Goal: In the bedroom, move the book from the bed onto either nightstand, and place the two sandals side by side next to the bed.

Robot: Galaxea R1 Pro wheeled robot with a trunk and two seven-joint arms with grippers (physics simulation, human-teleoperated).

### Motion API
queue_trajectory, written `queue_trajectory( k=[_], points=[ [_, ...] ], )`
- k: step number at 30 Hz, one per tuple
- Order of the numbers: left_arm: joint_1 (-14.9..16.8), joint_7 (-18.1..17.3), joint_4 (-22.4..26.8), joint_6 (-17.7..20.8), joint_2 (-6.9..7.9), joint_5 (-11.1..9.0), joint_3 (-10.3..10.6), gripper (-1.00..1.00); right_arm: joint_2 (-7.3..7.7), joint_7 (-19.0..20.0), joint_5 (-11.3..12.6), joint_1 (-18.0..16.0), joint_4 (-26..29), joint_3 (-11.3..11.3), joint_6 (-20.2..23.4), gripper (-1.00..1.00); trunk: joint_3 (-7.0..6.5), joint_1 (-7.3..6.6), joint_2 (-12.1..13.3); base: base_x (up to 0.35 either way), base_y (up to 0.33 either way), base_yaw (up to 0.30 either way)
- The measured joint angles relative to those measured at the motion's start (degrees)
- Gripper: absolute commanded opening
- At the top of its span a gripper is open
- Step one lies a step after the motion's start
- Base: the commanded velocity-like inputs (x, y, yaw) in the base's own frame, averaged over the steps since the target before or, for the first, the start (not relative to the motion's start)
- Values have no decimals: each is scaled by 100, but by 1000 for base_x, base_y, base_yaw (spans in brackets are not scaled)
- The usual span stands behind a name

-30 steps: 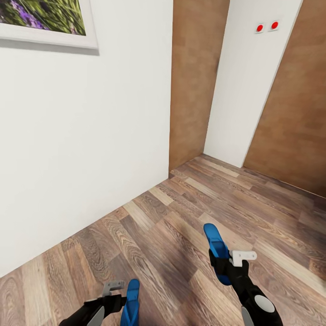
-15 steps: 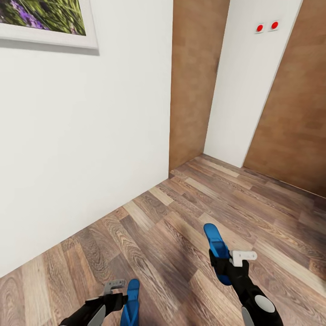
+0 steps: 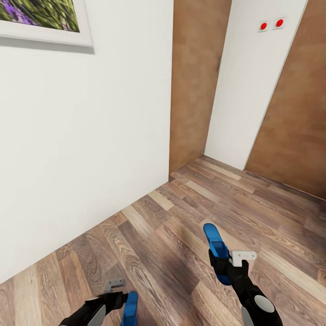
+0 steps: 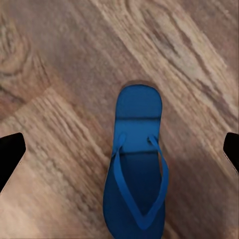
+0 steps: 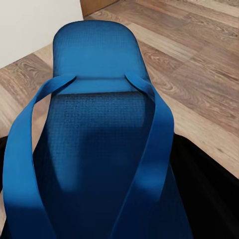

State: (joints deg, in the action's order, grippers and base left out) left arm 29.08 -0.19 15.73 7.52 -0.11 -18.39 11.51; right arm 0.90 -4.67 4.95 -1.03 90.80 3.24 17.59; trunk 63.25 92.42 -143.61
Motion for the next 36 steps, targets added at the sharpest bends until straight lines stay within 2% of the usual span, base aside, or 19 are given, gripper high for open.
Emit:
queue_trajectory(
  k=[28, 36],
  points=[
    [0, 11, 0, -51, 0, 2, 0, 100, 8, 0, -2, 9, 0, -5, -5, -100, 0, 1, 0, 10, 0, 0],
    [0, 11, 0, -50, 0, 1, 0, 100, 9, 0, -1, 9, 0, -12, -7, -100, 177, 22, -10, 0, 0, 0]
  ],
)
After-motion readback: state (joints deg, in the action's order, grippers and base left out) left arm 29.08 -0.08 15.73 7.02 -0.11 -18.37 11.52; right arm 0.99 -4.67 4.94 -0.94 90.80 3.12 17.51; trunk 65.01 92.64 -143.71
